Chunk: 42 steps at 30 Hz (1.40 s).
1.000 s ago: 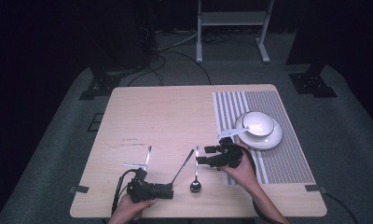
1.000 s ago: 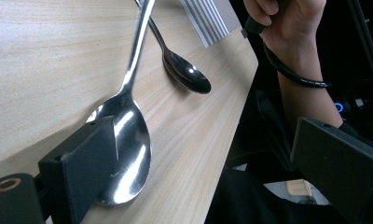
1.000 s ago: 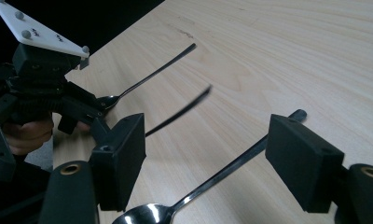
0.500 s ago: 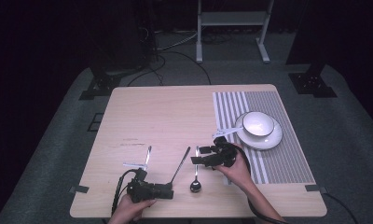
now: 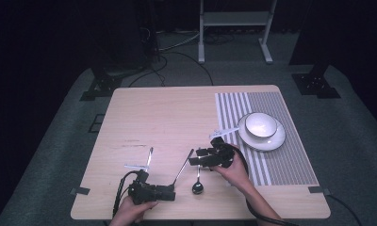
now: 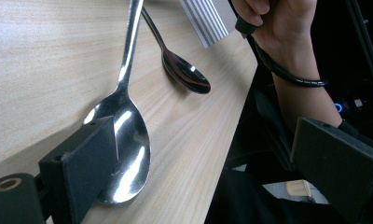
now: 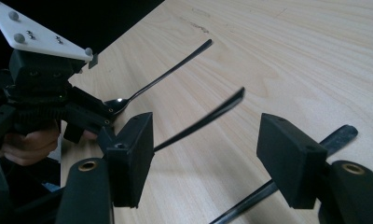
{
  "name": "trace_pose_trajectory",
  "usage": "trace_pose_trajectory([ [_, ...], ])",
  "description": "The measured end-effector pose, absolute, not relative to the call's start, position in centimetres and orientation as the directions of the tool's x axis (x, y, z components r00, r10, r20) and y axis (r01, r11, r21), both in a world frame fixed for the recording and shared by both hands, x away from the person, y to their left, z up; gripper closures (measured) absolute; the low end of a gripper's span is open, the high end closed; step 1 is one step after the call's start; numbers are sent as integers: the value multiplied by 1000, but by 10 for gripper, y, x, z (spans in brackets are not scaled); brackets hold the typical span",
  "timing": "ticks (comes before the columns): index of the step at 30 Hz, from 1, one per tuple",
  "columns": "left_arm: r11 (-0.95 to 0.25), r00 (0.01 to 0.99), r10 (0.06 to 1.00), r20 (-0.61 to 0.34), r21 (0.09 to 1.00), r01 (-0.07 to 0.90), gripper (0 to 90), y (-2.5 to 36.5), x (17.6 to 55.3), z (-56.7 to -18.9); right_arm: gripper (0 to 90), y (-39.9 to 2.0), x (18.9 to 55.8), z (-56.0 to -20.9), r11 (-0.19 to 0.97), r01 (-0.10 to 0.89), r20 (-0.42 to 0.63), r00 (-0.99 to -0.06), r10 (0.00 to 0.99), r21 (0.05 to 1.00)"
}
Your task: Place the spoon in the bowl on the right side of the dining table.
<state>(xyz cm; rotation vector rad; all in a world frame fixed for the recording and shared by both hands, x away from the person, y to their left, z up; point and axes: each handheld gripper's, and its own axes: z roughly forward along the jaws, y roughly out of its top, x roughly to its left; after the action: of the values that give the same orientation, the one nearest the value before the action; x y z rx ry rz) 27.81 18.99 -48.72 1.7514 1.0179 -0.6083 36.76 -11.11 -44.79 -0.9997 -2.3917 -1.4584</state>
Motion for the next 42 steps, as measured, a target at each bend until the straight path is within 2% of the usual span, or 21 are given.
trace_pose_trajectory([
  [15,-168,526,361,-770,501,849,59,190,278,-487,413,-100,374,-453,277,642,492,-744,451,715],
  [20,-166,521,358,-775,497,852,59,190,278,-487,496,-96,378,-454,267,658,513,-731,450,704],
  [25,-165,520,360,-775,496,853,59,190,278,-487,542,-95,380,-454,257,671,526,-719,455,695],
  [27,-164,520,360,-775,496,853,59,190,278,-487,603,-94,380,-454,252,676,532,-714,455,692],
  [28,-164,520,360,-774,496,853,59,190,278,-487,673,-93,380,-454,254,680,535,-711,456,688],
  [33,-168,525,360,-771,499,850,59,190,278,-487,747,-92,381,-453,259,681,540,-714,446,685],
  [42,-180,543,378,-750,515,838,57,190,278,-485,811,-90,385,-453,235,708,596,-694,403,666],
])
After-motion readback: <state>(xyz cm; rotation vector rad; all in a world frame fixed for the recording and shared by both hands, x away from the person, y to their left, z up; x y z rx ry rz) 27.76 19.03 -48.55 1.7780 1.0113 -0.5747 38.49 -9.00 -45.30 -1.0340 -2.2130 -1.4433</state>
